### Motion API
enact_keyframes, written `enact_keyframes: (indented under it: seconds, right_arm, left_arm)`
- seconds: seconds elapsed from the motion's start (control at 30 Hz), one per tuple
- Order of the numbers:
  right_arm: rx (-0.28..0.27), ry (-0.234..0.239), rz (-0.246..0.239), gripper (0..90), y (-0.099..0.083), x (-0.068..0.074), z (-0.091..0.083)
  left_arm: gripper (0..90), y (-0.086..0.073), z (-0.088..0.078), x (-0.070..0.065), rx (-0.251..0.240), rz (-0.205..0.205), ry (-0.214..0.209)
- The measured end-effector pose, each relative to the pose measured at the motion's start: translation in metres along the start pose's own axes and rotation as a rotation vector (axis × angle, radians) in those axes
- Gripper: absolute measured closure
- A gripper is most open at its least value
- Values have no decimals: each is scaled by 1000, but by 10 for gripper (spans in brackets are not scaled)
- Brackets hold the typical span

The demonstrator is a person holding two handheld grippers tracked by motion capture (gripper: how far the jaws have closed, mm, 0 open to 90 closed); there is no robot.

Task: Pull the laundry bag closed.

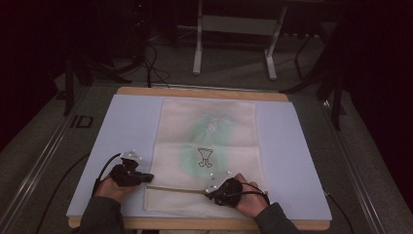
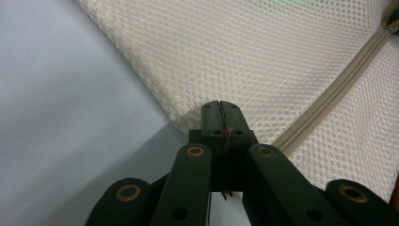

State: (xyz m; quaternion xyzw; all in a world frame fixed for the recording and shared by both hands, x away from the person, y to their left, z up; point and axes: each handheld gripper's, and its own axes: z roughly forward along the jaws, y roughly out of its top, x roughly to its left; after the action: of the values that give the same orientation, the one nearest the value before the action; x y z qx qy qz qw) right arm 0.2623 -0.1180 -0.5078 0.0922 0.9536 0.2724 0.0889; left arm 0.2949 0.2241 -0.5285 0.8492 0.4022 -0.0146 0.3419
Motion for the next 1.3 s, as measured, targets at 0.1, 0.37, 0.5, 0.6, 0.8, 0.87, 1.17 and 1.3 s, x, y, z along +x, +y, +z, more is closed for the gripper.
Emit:
enact_keyframes:
  seconds: [0.1, 0.37, 0.5, 0.6, 0.8, 0.87, 1.17, 1.3]
  right_arm:
    - [2, -1, 2, 824, -1, 0, -1]
    - [3, -3, -6, 824, -2, 0, -3]
    - [7, -7, -2, 824, -4, 0, -5]
    - [3, -9, 3, 824, -7, -1, -5]
    - [3, -10, 6, 824, -10, -2, -7]
    - [7, -8, 8, 824, -10, -2, -8]
    - [6, -14, 15, 824, -14, -3, -10]
    - [4, -11, 21, 823, -15, -4, -12]
  left_arm:
    - [899, 0, 0, 0, 0, 1, 1]
    - [899, 0, 0, 0, 0, 0, 1]
    - [899, 0, 0, 0, 0, 1, 1]
    - [899, 0, 0, 0, -1, -1, 0]
    - [899, 0, 0, 0, -2, 0, -1]
    - [899, 0, 0, 0, -1, 1, -2]
    - [899, 0, 0, 0, 0, 1, -1]
    - [899, 0, 0, 1, 1, 1, -2]
